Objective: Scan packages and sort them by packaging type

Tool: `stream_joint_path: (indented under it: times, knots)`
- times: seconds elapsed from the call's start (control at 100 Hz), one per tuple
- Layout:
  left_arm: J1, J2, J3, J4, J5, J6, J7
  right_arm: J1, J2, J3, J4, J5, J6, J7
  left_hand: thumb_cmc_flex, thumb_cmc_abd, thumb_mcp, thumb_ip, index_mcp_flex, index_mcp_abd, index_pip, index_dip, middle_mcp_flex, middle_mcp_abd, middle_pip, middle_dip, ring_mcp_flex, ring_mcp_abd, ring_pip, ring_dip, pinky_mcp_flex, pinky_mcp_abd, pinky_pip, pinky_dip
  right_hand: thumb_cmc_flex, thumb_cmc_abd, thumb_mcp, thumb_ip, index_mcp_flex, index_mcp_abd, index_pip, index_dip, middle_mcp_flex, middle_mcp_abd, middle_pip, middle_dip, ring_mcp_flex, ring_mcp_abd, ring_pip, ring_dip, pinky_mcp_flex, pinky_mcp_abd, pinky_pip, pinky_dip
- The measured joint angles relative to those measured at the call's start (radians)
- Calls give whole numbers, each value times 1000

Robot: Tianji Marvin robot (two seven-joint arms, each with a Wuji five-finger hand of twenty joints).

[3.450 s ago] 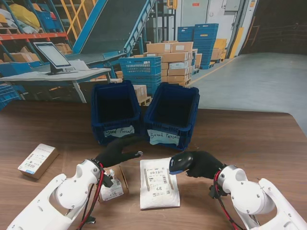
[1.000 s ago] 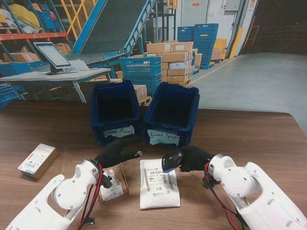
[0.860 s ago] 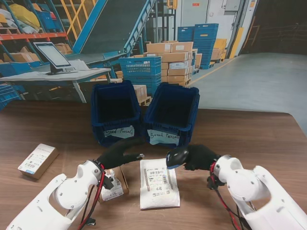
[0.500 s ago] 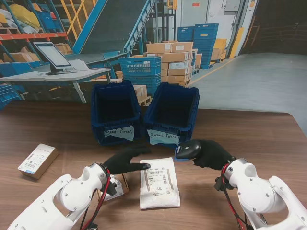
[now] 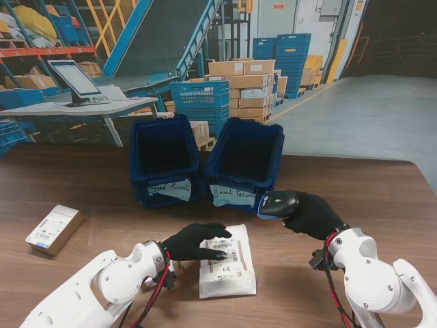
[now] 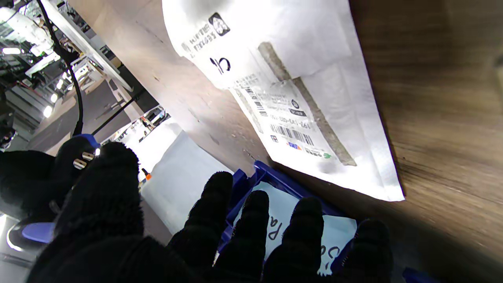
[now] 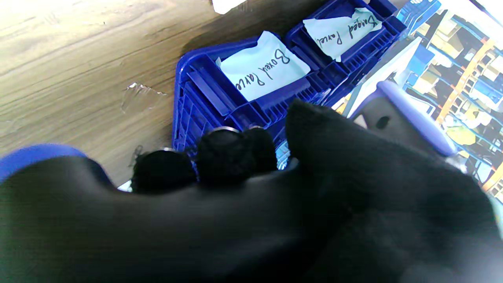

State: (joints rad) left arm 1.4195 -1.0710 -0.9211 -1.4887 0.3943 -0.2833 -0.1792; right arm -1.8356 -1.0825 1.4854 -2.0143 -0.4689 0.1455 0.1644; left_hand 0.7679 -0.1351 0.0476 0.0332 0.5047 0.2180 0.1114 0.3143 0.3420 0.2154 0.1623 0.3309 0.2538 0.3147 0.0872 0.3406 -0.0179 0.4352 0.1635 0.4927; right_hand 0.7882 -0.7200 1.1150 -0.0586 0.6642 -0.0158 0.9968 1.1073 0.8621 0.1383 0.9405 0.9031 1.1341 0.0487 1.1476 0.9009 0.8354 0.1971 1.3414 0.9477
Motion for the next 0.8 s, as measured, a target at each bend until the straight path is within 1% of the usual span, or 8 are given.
stream_joint_path:
  times: [0.17, 0.28, 0.39, 0.47, 0.59, 0.7, 0.8]
  knots:
    - [-43, 0, 38, 25, -5, -8, -22, -1, -3, 0, 0, 11, 5, -14, 0, 0, 0, 0, 0, 0, 0, 0, 0, 0, 0, 0, 0, 0, 0, 0, 0, 0, 0, 0, 0, 0, 0, 0, 0, 0, 0, 0, 0, 0, 0, 0, 0, 0, 0, 0, 0, 0, 0, 0]
    - [-77, 0, 70, 55, -25, -18, -29, 0, -4, -1, 3, 17, 5, -18, 0, 0, 0, 0, 0, 0, 0, 0, 0, 0, 0, 0, 0, 0, 0, 0, 0, 0, 0, 0, 0, 0, 0, 0, 0, 0, 0, 0, 0, 0, 0, 0, 0, 0, 0, 0, 0, 0, 0, 0]
    - [-113, -4, 99, 96, -66, -30, -35, 0, -5, -1, 5, 19, 5, -18, 0, 0, 0, 0, 0, 0, 0, 0, 0, 0, 0, 0, 0, 0, 0, 0, 0, 0, 0, 0, 0, 0, 0, 0, 0, 0, 0, 0, 0, 0, 0, 0, 0, 0, 0, 0, 0, 0, 0, 0]
    - [-122, -7, 101, 104, -65, -32, -36, 0, -5, -1, 6, 21, 5, -21, 0, 0, 0, 0, 0, 0, 0, 0, 0, 0, 0, 0, 0, 0, 0, 0, 0, 0, 0, 0, 0, 0, 0, 0, 0, 0, 0, 0, 0, 0, 0, 0, 0, 0, 0, 0, 0, 0, 0, 0]
    - [-113, -7, 85, 83, -14, -25, -29, 0, -6, 1, 6, 23, 6, -20, 0, 0, 0, 0, 0, 0, 0, 0, 0, 0, 0, 0, 0, 0, 0, 0, 0, 0, 0, 0, 0, 0, 0, 0, 0, 0, 0, 0, 0, 0, 0, 0, 0, 0, 0, 0, 0, 0, 0, 0]
    - [-89, -1, 72, 32, 9, -13, -29, 1, -6, 3, 6, 27, 11, -20, 0, 0, 0, 0, 0, 0, 0, 0, 0, 0, 0, 0, 0, 0, 0, 0, 0, 0, 0, 0, 0, 0, 0, 0, 0, 0, 0, 0, 0, 0, 0, 0, 0, 0, 0, 0, 0, 0, 0, 0]
    - [-66, 6, 68, -16, 68, -12, -28, -1, -8, 7, 5, 28, 16, -26, 0, 0, 0, 0, 0, 0, 0, 0, 0, 0, 0, 0, 0, 0, 0, 0, 0, 0, 0, 0, 0, 0, 0, 0, 0, 0, 0, 0, 0, 0, 0, 0, 0, 0, 0, 0, 0, 0, 0, 0]
